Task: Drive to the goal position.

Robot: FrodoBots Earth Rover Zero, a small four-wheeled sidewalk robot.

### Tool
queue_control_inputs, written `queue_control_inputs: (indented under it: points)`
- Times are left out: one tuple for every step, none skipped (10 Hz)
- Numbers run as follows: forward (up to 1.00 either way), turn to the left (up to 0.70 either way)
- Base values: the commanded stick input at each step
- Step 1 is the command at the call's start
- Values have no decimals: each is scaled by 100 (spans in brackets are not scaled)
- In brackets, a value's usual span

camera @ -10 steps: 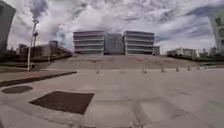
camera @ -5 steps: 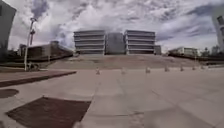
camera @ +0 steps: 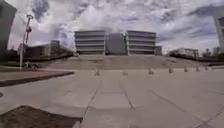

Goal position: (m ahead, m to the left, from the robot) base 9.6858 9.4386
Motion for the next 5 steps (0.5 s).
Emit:
queue_control_inputs:
  points:
    - [100,0]
    - [100,0]
    - [100,0]
    - [100,0]
    - [100,0]
